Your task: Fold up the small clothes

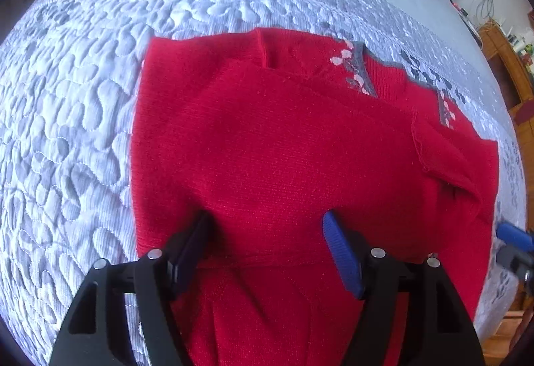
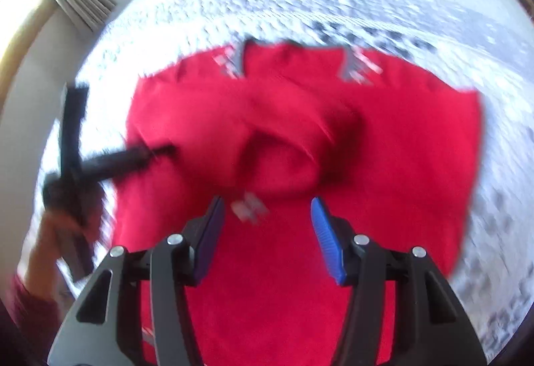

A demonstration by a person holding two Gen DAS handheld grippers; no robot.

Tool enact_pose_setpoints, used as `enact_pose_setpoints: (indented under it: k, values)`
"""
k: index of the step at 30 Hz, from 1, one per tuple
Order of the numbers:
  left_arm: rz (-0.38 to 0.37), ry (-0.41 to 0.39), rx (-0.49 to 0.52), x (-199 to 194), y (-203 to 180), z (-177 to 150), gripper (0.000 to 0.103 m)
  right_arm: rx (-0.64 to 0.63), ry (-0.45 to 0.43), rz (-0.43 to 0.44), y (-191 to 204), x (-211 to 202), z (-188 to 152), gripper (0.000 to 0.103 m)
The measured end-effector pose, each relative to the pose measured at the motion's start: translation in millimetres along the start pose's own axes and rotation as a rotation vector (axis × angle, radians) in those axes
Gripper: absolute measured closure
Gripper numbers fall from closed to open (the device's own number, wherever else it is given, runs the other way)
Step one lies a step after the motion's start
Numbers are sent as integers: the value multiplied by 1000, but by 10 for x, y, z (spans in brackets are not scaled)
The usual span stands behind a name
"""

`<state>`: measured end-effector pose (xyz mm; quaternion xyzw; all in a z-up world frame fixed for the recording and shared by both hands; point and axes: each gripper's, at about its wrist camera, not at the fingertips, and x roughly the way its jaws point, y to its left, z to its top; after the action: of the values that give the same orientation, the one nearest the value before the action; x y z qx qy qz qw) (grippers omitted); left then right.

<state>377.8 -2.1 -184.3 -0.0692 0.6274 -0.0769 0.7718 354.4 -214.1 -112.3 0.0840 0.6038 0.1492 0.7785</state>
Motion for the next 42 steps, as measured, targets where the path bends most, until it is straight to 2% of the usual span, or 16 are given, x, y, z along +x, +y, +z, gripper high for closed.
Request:
enact_pose_setpoints:
  k: [2,5,8,13,14,16,19,25,27,28,30,32,33,36,39,42]
  values:
    - [-14,12,-22,-6,42,38,33,-1,12,-28,17,103,177,50]
    - [-14,9,-16,-11,57,34,32,11,87,-58,5,421,394,50]
    - [-13,2,3,-7,47,21,30,18,146,-44,-5,678,456,50]
    - [-13,0,-1,10,46,30,28,3,179,-84,-14,938,487,48]
    - [-12,0,-2,18,40,36,28,-5,177,-95,-12,950,486,51]
    - [-11,-1,-3,29,35,45,28,-35,149,-146,-30,898,470,84]
    - [-7,-3,-1,42,25,47,27,49,106,-34,-259,663,434,99]
    - [0,-8,5,69,3,51,25,177,-57,14,-974,-99,131,97]
    - [4,-10,4,77,-8,52,25,221,-75,-12,-1308,-271,-44,88]
    - [7,-10,4,85,-14,54,24,240,-68,-29,-1474,-288,-130,76]
    - [14,-14,6,97,-30,52,23,268,-55,-49,-1719,-258,-259,62]
    - [21,-19,6,112,-52,53,22,309,-39,-33,-1931,-241,-360,62]
    - [26,-21,4,119,-61,56,22,340,-39,23,-2059,-233,-394,62]
    - [33,-26,0,134,-82,55,21,381,-24,117,-2125,-147,-411,59]
    - [35,-26,0,141,-87,64,21,340,-19,98,-2050,-50,-360,59]
    - [30,-24,0,151,-87,70,19,316,-17,77,-1974,44,-262,55]
